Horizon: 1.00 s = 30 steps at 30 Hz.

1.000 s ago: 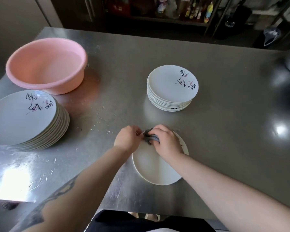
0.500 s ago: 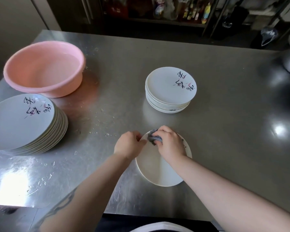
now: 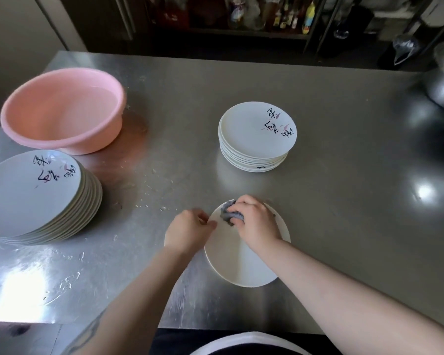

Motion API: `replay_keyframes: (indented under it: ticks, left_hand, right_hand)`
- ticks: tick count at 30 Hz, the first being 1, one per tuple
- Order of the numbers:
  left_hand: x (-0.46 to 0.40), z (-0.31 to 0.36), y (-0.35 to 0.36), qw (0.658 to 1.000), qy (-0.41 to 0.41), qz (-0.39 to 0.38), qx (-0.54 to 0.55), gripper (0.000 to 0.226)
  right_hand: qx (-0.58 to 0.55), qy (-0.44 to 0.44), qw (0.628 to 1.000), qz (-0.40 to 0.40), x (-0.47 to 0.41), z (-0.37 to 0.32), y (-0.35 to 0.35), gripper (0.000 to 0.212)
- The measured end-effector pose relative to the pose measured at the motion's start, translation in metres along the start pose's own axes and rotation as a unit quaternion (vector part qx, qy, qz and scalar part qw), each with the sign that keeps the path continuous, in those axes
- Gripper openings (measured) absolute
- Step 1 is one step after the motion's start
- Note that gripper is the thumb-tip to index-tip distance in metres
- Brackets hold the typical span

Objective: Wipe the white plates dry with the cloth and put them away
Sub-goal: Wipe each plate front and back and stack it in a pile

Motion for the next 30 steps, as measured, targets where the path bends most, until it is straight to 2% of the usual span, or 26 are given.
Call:
replay_keyframes:
  ticks: [2, 6, 8, 11, 12, 17, 20, 23, 27, 28, 30]
  left_hand:
    - [-0.009, 0.012, -0.003, 0.999, 0.028, 0.024, -0.003, 0.011]
    - [-0.01, 0.008, -0.001, 1.0, 0.008, -0.004, -0.012, 0.009]
    - [-0.001, -0.005, 0.001, 0.999, -0.02, -0.048, 0.011, 0.01]
    - [0.014, -0.015, 0.012, 0.984, -0.046, -0.169, 0.021, 0.015]
    - [0.015, -0.014, 0.013, 0.983, -0.046, -0.175, 0.016, 0.015]
    - [-0.007, 0.006, 0.0, 1.0, 0.002, -0.002, -0.006, 0.023]
    - [-0.01, 0.009, -0.003, 0.999, 0.012, 0.034, 0.026, 0.013]
    - [-0.006, 0.002, 0.001, 0.999, -0.024, -0.026, 0.042, 0.013]
    - [0.013, -0.007, 0.017, 0.975, -0.047, -0.216, -0.02, 0.018]
    - [0.014, -0.007, 0.018, 0.972, -0.047, -0.229, -0.025, 0.018]
    - [0.005, 0.0, 0.01, 0.987, -0.023, -0.156, -0.026, 0.017]
  right_hand:
    - [-0.004, -0.015, 1.0, -0.01, 0.001, -0.004, 0.002, 0.021]
    - [0.02, -0.002, 1.0, 0.002, 0.0, 0.001, -0.001, 0.019]
    - [0.028, 0.025, 0.999, 0.022, -0.002, 0.009, -0.005, 0.02]
    - [0.029, 0.039, 0.998, 0.035, 0.0, 0.011, -0.008, 0.021]
    - [0.029, 0.035, 0.998, 0.034, 0.001, 0.01, -0.008, 0.021]
    - [-0.001, 0.008, 1.0, 0.014, 0.002, 0.003, -0.006, 0.022]
    - [-0.003, -0.002, 1.0, 0.005, 0.002, 0.003, -0.005, 0.021]
    - [0.027, 0.01, 1.0, 0.008, -0.002, 0.008, -0.007, 0.021]
    - [0.039, 0.052, 0.997, 0.042, -0.003, 0.021, -0.015, 0.021]
    - [0.036, 0.05, 0.997, 0.04, -0.003, 0.021, -0.015, 0.021]
    - [0.03, 0.035, 0.998, 0.03, -0.001, 0.016, -0.013, 0.022]
Point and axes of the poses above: each hand's wrist, its own x-axis away from the middle knuckle, its own y-axis out of the palm, z = x × y, the point moved 5 cm from there along -x, towards the middle knuckle, and after that the axes turned 8 degrees about z, right-handed, at the moved point
